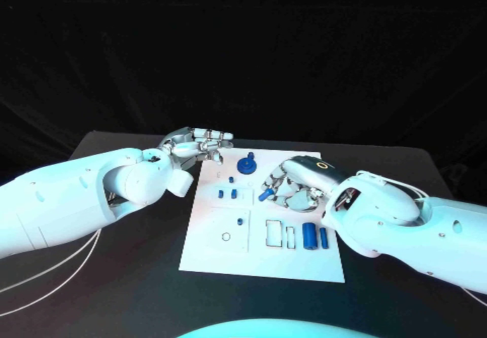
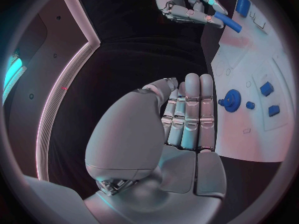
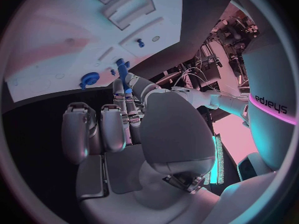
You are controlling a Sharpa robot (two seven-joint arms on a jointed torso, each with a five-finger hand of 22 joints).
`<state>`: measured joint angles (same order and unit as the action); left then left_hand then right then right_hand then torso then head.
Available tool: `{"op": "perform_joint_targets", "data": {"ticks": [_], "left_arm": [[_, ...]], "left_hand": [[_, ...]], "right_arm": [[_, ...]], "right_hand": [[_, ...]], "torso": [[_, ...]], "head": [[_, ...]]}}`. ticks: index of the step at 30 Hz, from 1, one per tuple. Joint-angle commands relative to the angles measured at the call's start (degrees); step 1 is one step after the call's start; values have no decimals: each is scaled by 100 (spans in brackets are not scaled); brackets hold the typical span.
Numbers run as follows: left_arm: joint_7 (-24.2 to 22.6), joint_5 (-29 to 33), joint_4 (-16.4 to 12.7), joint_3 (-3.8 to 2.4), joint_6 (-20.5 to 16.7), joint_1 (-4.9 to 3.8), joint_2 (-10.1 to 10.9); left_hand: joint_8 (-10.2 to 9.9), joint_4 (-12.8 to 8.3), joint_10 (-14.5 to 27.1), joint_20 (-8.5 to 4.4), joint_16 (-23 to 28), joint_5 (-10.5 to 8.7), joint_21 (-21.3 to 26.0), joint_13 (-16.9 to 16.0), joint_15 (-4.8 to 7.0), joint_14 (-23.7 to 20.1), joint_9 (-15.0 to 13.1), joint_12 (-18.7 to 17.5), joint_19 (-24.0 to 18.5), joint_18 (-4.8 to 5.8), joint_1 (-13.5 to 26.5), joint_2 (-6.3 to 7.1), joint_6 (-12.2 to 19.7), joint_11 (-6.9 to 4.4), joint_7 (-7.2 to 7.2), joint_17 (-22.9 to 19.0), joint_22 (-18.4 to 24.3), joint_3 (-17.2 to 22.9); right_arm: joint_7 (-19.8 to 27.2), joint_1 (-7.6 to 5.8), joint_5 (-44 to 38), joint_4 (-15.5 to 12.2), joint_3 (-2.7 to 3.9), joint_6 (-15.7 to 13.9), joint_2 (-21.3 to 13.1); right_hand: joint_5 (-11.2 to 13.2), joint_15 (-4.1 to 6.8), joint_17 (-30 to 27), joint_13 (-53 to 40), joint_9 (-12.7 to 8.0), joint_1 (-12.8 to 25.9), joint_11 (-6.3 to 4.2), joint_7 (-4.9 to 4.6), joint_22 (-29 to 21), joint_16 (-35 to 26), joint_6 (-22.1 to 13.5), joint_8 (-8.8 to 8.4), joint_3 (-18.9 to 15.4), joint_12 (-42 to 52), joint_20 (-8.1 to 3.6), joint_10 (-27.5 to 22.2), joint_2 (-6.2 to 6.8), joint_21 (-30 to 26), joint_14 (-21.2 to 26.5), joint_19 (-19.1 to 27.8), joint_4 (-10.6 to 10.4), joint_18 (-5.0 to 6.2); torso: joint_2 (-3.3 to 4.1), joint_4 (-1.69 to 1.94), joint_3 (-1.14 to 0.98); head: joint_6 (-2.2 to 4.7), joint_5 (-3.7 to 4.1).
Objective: Assemble the parts on the task board
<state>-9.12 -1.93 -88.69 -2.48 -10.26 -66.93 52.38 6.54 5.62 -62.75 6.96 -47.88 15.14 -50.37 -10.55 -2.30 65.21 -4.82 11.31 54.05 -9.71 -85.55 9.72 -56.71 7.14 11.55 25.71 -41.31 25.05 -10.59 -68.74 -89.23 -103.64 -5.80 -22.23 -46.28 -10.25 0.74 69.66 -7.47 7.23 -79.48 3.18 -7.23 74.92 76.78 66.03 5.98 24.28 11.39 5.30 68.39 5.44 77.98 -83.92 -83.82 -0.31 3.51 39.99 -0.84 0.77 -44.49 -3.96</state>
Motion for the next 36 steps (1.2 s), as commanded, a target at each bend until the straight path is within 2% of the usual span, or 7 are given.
{"op": "perform_joint_targets", "data": {"ticks": [1, 8, 13, 23, 30, 36], "left_arm": [[-29, -1, 2, -2, 118, -6, -30], [-25, -1, 24, 3, 140, -5, -92], [-18, -1, 20, 5, 144, -5, -109], [-9, -1, 11, 5, 146, -6, -105], [-6, -1, 11, 6, 151, -6, -104], [-4, -1, 13, 6, 152, -6, -103]], "left_hand": [[30, -9, 35, 44, 28, -21, 34, 7, -10, -48, 6, 8, -13, -85, 6, -27, 16, 7, 9, -6, 6, -31], [30, -9, 35, 44, 28, -21, 34, 7, -10, -48, 6, 8, -13, -85, 6, -27, 16, 7, 9, -6, 6, -31], [34, -9, 41, 46, 28, -20, 40, 8, -11, -50, 9, 14, -14, -86, 8, -33, 20, 7, 10, -9, 9, -37], [34, -9, 42, 46, 28, -20, 40, 8, -11, -50, 10, 15, -14, -86, 8, -34, 21, 7, 10, -10, 9, -38], [34, -9, 42, 46, 28, -20, 40, 8, -11, -50, 10, 15, -14, -86, 8, -34, 21, 7, 10, -10, 9, -38], [34, -9, 42, 46, 28, -20, 40, 8, -11, -50, 10, 15, -14, -86, 8, -34, 21, 7, 10, -10, 9, -38]], "right_arm": [[163, 98, 139, -71, -19, 2, 222], [298, 362, 41, 137, -69, 77, 817], [333, 495, -19, 332, -91, 163, 1042], [179, 576, -268, 605, -136, 511, 1233], [-17, 584, -556, 673, -143, 719, 1253], [-117, 585, -725, 693, -143, 788, 1246]], "right_hand": [[-27, 32, -5, 4, 11, 20, 19, 4, 1059, 26, 39, 18, 25, 5, -21, 13, -16, -3, -228, -98, -6, -90], [-48, 33, -16, 4, 11, 19, 18, 4, 1052, 21, 38, 15, 32, -2, -24, 16, -18, -27, -226, -88, -4, -85], [-58, 34, -15, 5, 11, 19, 18, 3, 1050, 22, 36, 13, 34, -7, -25, 15, -18, -34, -226, -85, -1, -83], [-70, 32, -21, 6, 10, 36, 24, -4, 1047, 19, 31, 8, 29, -18, -26, 15, -11, -46, -225, -80, -6, -81], [-73, 29, -23, 7, 11, 75, 28, -5, 1048, 19, 28, 3, 13, -32, -26, 20, 0, -49, -225, -79, -23, -81], [-74, 28, -28, 7, 11, 83, 28, -5, 1046, 17, 28, 2, 11, -35, -26, 21, 1, -56, -224, -76, -27, -80]], "torso": [[-3, 7, 3], [1, 23, 10], [6, 12, 12], [5, 18, 4], [8, 12, 4], [6, 14, 2]], "head": [[-4, -41], [-3, -90], [-19, -139], [-53, -153], [-68, -158], [-82, -165]]}}
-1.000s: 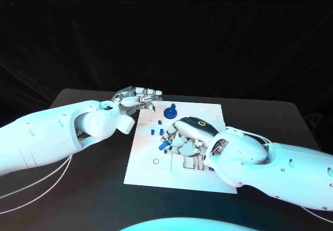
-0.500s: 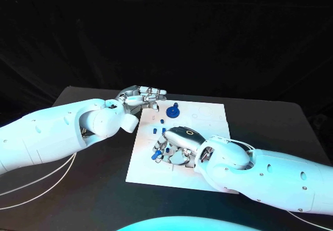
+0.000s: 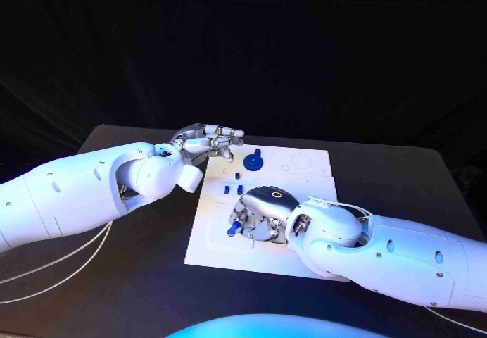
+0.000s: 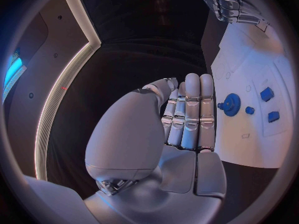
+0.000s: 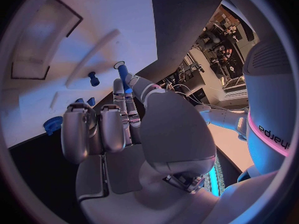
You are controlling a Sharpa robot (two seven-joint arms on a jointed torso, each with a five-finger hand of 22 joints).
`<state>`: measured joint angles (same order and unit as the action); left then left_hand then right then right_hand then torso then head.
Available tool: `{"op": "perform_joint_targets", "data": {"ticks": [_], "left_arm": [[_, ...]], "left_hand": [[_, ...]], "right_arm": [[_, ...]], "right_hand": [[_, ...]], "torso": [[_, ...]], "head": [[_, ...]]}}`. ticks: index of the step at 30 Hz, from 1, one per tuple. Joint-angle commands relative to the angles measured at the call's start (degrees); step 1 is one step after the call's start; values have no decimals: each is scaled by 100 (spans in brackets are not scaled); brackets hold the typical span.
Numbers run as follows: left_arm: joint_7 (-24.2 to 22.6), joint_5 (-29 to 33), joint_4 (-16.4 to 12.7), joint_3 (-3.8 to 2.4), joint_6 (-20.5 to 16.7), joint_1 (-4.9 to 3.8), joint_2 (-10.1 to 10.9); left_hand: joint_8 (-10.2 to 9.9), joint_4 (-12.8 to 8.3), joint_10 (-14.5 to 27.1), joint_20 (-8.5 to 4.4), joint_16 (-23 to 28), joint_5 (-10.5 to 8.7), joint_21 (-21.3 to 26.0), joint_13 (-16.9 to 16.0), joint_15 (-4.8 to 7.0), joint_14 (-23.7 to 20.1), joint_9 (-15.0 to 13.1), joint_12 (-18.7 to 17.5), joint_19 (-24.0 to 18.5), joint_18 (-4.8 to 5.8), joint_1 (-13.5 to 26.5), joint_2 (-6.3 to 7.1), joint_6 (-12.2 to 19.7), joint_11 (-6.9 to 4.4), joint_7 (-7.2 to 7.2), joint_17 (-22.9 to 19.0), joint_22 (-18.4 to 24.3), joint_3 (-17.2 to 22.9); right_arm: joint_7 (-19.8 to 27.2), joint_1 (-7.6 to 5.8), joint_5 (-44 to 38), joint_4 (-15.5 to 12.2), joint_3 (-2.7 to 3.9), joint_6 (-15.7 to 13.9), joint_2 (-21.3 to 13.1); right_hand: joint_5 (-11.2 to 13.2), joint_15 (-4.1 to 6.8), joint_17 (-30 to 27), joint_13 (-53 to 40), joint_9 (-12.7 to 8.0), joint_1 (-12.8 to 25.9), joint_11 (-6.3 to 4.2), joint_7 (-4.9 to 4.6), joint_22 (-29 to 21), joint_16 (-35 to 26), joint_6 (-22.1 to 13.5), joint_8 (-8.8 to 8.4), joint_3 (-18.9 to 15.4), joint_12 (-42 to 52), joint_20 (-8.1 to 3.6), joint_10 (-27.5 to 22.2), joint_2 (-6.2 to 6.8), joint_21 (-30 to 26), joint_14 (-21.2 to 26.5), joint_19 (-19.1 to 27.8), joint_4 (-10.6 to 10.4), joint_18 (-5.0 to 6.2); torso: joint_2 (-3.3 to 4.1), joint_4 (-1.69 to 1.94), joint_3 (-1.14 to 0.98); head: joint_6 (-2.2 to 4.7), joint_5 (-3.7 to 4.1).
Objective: Assemble the parts on the task board
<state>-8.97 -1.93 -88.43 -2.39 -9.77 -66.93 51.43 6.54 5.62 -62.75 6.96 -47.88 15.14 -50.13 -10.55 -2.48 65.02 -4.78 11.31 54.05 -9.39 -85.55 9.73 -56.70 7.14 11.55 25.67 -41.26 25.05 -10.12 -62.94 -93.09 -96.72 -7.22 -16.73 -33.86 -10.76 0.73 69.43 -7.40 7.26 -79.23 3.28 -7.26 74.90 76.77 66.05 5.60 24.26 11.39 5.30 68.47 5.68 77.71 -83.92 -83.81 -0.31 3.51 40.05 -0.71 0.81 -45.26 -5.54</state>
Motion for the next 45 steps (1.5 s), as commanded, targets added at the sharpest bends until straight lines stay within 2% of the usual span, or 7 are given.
{"op": "perform_joint_targets", "data": {"ticks": [1, 14, 22, 32, 34, 39, 45], "left_arm": [[-18, -1, -12, -3, 102, -6, -8], [-16, -1, -13, -3, 96, -6, -6], [-13, -1, -9, -3, 99, -6, -15], [-9, -1, -9, -3, 105, -6, -14], [-7, -1, -9, -3, 105, -6, -14], [-6, -1, -11, -3, 107, -7, -15], [0, -1, -10, -3, 111, -7, -12]], "left_hand": [[34, -9, 42, 46, 28, -20, 17, 8, 8, -32, 6, 15, -14, -118, 8, -35, 21, 7, 10, -6, 5, -38], [39, -6, 45, 48, 27, -20, 22, 8, 6, -34, 8, 22, -15, -118, 16, -39, 22, 7, 10, -9, 9, -47], [39, -6, 45, 48, 27, -20, 22, 8, 6, -34, 8, 22, -15, -118, 16, -39, 22, 7, 10, -9, 9, -47], [42, -3, 49, 49, 27, -19, 26, 9, 5, -35, 10, 27, -15, -118, 21, -44, 24, 8, 10, -11, 11, -53], [42, -3, 49, 49, 27, -19, 26, 9, 5, -35, 10, 27, -15, -118, 21, -44, 24, 8, 10, -11, 11, -53], [42, -3, 49, 49, 27, -19, 26, 9, 5, -35, 10, 27, -15, -118, 21, -44, 24, 8, 10, -11, 11, -53], [42, -3, 49, 49, 27, -19, 26, 9, 5, -35, 10, 27, -15, -118, 21, -44, 24, 8, 10, -11, 11, -53]], "right_arm": [[-170, 5, -347, 2, -1, 241, 5], [-267, 7, -446, 42, -8, 394, 116], [-262, 31, -462, 48, -23, 375, 207], [-315, 46, -525, 58, -27, 368, 254], [-329, 47, -534, 70, -27, 378, 273], [-342, 48, -529, 92, -31, 350, 305], [-360, 50, -559, 81, -34, 103, 277]], "right_hand": [[-23, 29, -5, 1, 8, 58, 18, -2, 1048, 17, 26, 39, 13, -35, -26, 12, -23, -29, -224, -77, -27, -80], [-23, 28, 7, 0, 9, 73, 17, 1, 1051, 25, 29, 39, 8, -39, -26, 18, -22, -22, -226, -80, -34, -82], [-21, 28, 1, 0, 9, 83, 16, 2, 1050, 22, 29, 38, 5, -42, -26, 21, -22, -26, -225, -78, -40, -81], [-18, 29, -7, 1, 9, 100, 16, 3, 1050, 18, 24, 34, -2, -51, -26, 21, -14, -31, -223, -76, -47, -80], [-9, 22, -14, 8, 0, 139, 27, -10, 1047, 14, -15, 7, -18, -83, -24, -7, 14, -46, -221, -70, -62, -77], [-152, -113, -57, 92, -141, 355, 188, -206, 1014, -7, -561, -221, -116, -298, 56, -347, 236, -167, -206, -18, -159, -61], [-183, -151, -95, 124, -243, 440, 237, -207, 967, -25, -932, -213, -300, -334, 117, -535, 400, -323, -186, 48, -187, -26]], "torso": [[0, 1, -2], [-1, -9, 1], [-9, 6, 3], [-3, 1, 5], [-5, -1, 3], [-5, 1, 7], [-3, 0, 0]], "head": [[-5, -6], [-17, -6], [-6, 21], [13, 6], [19, 7], [13, 8], [25, 8]]}}
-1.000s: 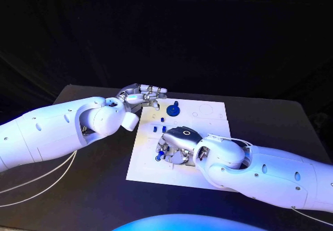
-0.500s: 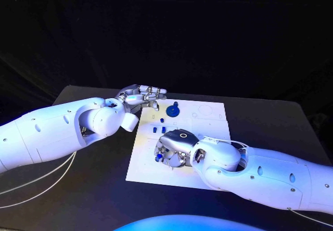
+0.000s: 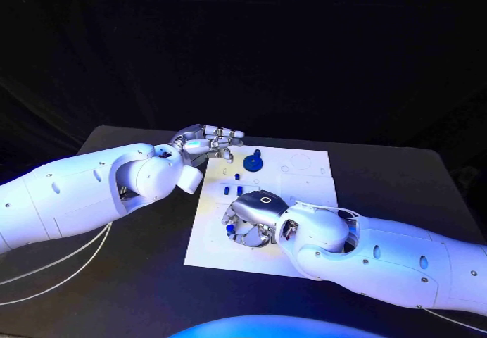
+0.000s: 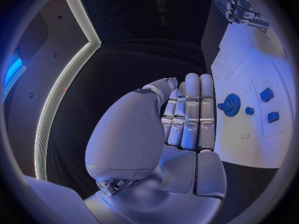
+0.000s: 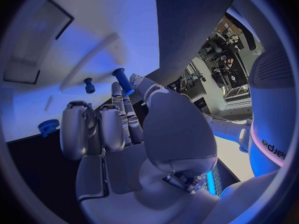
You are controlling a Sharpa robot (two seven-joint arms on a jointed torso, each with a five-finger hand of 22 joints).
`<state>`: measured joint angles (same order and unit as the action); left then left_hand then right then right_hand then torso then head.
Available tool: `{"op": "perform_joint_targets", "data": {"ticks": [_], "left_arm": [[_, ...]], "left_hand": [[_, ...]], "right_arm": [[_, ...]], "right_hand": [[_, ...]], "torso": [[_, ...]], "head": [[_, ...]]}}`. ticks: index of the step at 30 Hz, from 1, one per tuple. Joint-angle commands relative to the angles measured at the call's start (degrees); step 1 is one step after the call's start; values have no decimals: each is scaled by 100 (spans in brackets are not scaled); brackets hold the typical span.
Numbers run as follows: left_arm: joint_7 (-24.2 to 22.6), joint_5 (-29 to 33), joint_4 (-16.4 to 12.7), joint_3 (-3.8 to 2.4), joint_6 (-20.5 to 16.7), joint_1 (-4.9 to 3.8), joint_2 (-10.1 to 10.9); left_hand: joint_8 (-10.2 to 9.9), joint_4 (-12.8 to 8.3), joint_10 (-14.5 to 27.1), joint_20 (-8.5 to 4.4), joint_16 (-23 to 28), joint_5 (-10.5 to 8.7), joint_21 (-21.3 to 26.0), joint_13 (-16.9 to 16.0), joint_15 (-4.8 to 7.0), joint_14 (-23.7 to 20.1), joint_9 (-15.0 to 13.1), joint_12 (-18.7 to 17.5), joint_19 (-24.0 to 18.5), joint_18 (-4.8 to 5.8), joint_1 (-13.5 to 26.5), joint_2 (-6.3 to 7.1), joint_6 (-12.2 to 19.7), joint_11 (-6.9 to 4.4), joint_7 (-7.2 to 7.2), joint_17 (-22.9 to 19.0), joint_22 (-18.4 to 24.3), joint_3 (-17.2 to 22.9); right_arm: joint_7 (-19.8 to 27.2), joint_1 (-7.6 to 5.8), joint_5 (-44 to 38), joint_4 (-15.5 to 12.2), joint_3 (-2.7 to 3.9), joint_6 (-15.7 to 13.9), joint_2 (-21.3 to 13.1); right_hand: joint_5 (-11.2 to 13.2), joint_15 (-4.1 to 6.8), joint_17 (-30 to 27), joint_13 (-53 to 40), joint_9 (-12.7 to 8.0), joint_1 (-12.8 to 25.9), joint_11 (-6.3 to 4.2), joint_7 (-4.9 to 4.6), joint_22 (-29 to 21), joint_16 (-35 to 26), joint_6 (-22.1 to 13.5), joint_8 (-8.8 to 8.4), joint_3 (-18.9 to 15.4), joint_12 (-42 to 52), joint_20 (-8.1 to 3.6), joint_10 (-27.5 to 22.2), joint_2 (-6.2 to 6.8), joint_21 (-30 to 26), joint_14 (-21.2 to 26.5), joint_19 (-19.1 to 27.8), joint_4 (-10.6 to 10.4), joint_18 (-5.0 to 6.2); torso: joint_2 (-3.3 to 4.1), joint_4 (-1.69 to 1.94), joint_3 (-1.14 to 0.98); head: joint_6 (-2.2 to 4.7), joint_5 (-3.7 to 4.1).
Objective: Assemble the parts on the task board
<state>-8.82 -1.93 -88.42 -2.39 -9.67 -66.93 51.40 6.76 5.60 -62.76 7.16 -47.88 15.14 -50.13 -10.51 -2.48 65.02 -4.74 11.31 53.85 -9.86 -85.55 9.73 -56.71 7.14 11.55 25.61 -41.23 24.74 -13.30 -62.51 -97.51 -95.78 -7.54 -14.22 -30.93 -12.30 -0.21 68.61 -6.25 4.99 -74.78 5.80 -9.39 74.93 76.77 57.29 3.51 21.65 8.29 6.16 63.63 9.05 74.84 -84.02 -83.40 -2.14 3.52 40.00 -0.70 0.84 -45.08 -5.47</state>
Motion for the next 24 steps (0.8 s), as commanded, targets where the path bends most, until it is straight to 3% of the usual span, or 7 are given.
{"op": "perform_joint_targets", "data": {"ticks": [1, 9, 14, 19, 24], "left_arm": [[-13, -1, -11, -4, 102, -6, -7], [-6, -1, -8, -3, 110, -6, 0], [-1, -1, -4, -3, 115, -6, 8], [0, -1, -2, 1, 120, -5, 13], [0, -1, -26, 13, 116, -5, 45]], "left_hand": [[20, -1, 50, 29, 27, -19, 28, 5, 5, -35, 5, 28, 5, -71, 22, -44, 25, 8, 10, -6, 9, -23], [21, 0, 53, 30, 27, -20, 29, 5, 5, -36, 6, 29, 5, -71, 24, -45, 27, 8, 10, -7, 10, -26], [21, 0, 53, 30, 27, -20, 29, 5, 5, -36, 6, 29, 5, -71, 24, -45, 27, 8, 10, -7, 10, -26], [22, 1, 56, 30, 27, -20, 32, 6, 4, -36, 8, 31, 4, -71, 26, -44, 29, 9, 10, -8, 11, -30], [23, 1, 57, 31, 27, -20, 33, 6, 4, -37, 8, 32, 4, -71, 27, -44, 30, 9, 11, -9, 12, -32]], "right_arm": [[-42, 8, -124, -22, -2, -195, -26], [-14, 18, -198, -106, -3, -454, -123], [77, 24, -214, -281, 1, -864, -310], [132, -28, 13, -600, 41, -1119, -748], [-38, -293, 1197, -859, 82, -909, -1523]], "right_hand": [[-32, -56, -13, 9, -22, -5, -18, 11, 962, -24, -81, -3, -56, -19, 35, -59, 69, -45, -175, 11, -3, -25], [-59, -48, -41, 6, -31, -6, -31, 33, 944, -39, -105, 11, -98, -1, 37, -76, 72, -104, -167, 36, -5, -11], [-146, -21, -268, -2, -61, 20, -64, 88, 866, -192, -215, 12, -293, 45, 23, -193, 116, -345, -104, 139, -22, 37], [-171, 2, -316, -35, -31, 21, -92, 122, 849, -225, -69, 89, -393, 153, 10, -140, 69, -401, -97, 156, -58, 46], [-143, 91, -232, -291, 45, 155, -222, 123, 943, -160, 301, 272, -539, 710, -52, 760, 12, -142, -142, 23, -205, -5]], "torso": [[4, -3, -5], [3, -7, -10], [8, -5, -9], [-6, -2, -4], [-14, -23, 5]], "head": [[6, 0], [14, -6], [25, 6], [40, 58], [66, 194]]}}
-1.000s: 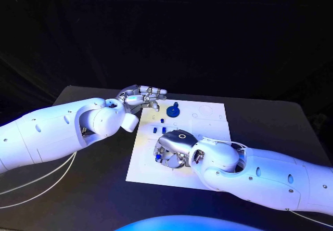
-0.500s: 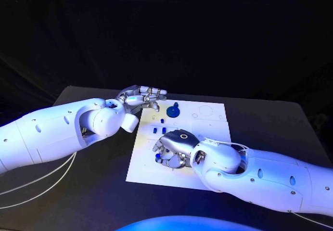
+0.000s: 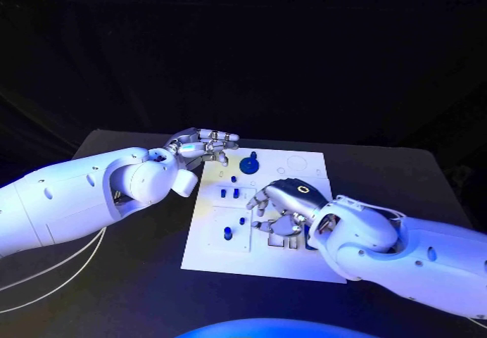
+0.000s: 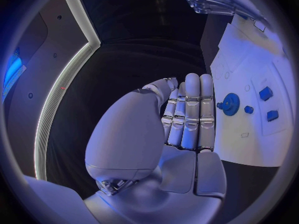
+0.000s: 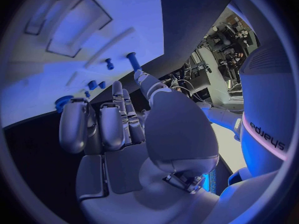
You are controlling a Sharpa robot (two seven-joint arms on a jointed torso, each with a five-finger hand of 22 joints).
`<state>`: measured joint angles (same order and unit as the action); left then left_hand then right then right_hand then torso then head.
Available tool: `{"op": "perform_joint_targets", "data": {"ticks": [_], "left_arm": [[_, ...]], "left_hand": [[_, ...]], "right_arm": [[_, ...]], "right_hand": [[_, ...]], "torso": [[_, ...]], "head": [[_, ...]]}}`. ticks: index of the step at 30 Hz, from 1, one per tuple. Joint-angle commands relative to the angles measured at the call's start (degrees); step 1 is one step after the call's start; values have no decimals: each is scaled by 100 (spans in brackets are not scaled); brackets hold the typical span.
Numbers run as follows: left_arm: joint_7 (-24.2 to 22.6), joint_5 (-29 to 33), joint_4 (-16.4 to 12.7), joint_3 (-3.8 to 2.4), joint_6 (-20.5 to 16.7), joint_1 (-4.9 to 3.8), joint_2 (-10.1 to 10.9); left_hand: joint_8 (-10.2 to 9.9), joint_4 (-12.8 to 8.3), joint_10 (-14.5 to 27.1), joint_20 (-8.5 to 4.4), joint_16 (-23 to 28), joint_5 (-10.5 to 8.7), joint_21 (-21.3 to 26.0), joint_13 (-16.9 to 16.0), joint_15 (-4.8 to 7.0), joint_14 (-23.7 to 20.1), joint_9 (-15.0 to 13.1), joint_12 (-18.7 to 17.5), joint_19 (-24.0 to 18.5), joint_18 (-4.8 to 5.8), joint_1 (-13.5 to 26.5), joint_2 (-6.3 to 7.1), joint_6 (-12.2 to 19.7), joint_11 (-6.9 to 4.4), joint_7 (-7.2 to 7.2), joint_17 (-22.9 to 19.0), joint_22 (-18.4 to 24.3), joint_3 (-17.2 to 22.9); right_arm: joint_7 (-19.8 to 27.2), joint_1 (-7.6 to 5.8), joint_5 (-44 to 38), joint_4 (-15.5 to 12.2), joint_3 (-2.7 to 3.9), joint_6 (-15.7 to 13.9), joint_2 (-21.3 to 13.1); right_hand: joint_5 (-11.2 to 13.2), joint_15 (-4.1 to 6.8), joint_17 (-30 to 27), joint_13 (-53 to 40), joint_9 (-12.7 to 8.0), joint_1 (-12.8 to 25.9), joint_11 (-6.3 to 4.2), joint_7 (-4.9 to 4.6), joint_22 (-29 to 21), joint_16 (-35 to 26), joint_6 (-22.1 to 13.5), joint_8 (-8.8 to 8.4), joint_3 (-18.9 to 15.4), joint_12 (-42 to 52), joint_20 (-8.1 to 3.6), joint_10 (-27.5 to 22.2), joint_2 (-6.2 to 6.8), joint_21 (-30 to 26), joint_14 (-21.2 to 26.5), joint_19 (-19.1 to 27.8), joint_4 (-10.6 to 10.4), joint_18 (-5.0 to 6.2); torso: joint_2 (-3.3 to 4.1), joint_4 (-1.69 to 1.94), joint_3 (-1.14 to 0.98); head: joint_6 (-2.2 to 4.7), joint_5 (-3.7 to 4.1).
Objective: Assemble the parts on the task board
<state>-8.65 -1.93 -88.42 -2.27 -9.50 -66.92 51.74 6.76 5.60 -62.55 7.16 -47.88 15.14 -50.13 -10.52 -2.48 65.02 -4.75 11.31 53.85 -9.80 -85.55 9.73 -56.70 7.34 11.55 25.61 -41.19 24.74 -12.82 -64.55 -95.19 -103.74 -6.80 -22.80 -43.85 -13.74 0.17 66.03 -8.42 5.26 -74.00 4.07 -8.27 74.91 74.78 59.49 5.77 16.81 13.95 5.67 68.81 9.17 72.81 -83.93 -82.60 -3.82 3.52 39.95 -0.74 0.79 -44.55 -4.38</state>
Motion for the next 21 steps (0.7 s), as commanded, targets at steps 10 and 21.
{"op": "perform_joint_targets", "data": {"ticks": [10, 21], "left_arm": [[-49, 0, -87, 25, 124, -3, 106], [-66, 0, -113, 42, 157, -1, 122]], "left_hand": [[23, -1, 48, 33, 28, -21, 40, 9, 3, -42, 13, 35, 2, -77, 32, -35, 41, -10, 10, -14, 12, -46], [23, -1, 48, 33, 28, -21, 40, 9, 3, -42, 13, 35, 2, -77, 32, -35, 41, -10, 10, -14, 12, -46]], "right_arm": [[-432, -211, 1833, -571, -28, -196, -1718], [-1103, 127, 1210, -808, -68, -152, -2127]], "right_hand": [[-181, 306, 1166, -4889, 474, 297, -367, 307, 1367, 842, 293, 565, -1149, 4829, -265, 987, -100, 1222, -392, -543, -481, -245], [-566, 308, 1531, -6316, 938, 384, -350, 323, 1447, 1072, 125, 868, -1855, 5992, -259, 1130, -256, 1505, -441, -652, -987, -304]], "torso": [[-42, -110, -1], [-67, -155, -6]], "head": [[22, 352], [-27, 462]]}}
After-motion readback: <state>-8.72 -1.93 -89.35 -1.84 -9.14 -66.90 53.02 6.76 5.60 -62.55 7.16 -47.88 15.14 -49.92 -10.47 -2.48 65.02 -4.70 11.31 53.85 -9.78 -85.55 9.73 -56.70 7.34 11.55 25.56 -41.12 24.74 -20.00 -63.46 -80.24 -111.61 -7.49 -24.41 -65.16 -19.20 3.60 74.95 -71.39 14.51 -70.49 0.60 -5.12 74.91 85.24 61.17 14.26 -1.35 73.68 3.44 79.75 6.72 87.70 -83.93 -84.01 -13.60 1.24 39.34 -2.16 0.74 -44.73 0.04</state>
